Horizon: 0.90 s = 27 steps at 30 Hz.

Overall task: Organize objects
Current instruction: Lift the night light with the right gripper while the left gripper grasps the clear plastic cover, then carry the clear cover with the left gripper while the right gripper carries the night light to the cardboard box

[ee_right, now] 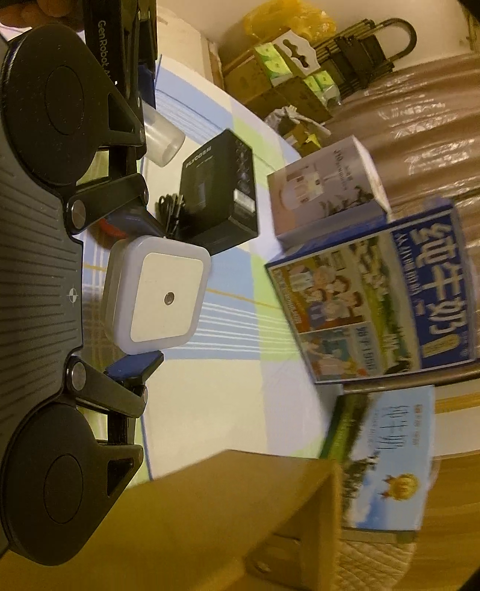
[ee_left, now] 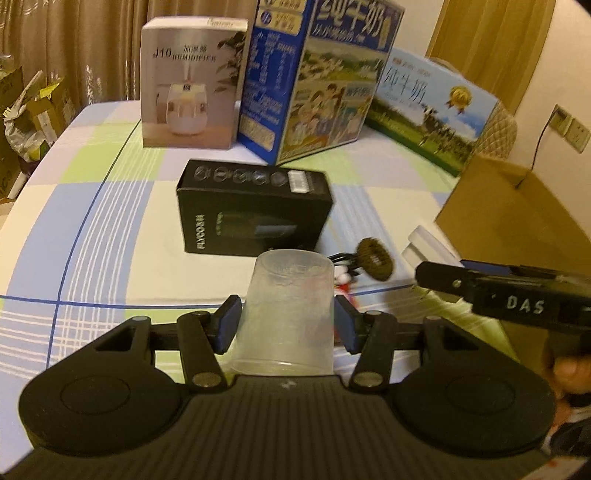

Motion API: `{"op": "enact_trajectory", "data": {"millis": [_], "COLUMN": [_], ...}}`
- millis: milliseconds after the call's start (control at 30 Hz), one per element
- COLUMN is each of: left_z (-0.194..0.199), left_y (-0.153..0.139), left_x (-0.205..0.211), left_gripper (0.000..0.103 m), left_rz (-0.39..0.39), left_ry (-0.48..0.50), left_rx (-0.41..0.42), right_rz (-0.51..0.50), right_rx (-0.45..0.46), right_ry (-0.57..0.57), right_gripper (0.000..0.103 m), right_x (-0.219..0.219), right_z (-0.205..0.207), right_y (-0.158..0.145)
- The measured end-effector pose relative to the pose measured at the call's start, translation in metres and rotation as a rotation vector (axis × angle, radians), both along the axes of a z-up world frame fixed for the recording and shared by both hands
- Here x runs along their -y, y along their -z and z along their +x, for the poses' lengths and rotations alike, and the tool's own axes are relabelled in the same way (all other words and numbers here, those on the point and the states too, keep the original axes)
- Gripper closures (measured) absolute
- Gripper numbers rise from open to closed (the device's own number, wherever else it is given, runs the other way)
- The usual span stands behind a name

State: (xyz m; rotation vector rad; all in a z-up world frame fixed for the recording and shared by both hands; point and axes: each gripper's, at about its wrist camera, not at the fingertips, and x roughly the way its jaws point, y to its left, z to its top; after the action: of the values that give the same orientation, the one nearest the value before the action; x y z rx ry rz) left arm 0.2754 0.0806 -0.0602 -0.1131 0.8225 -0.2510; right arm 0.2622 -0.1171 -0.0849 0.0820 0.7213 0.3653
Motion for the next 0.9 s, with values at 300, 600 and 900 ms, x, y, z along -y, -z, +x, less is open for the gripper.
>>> {"op": "enact_trajectory", "data": {"millis": [300,600,900], "left_z": [-0.054,-0.101,-0.127], "left_y": [-0.033,-0.076,-0.122], "left_x": [0.040,0.099,0.187], "left_gripper": [0.054,0.054,0.054], "left_rz": [-0.025,-0.099,-0.080], "left_ry": [0.011,0.076,0.229], "left_rx": [0.057,0.081,0.145], "right_rz": [-0.012,-0.004,-0.014], "right_rx": [0.075,0.147,0.151], "right_ry": [0.048,0.185,0.349], "right_gripper": [0.041,0.041,0.041], "right_x": [0.037,0.125,0.213], "right_z": [-0.062,-0.113,-0.156], "right_y": [-0.050,-0.110,-0.122]}}
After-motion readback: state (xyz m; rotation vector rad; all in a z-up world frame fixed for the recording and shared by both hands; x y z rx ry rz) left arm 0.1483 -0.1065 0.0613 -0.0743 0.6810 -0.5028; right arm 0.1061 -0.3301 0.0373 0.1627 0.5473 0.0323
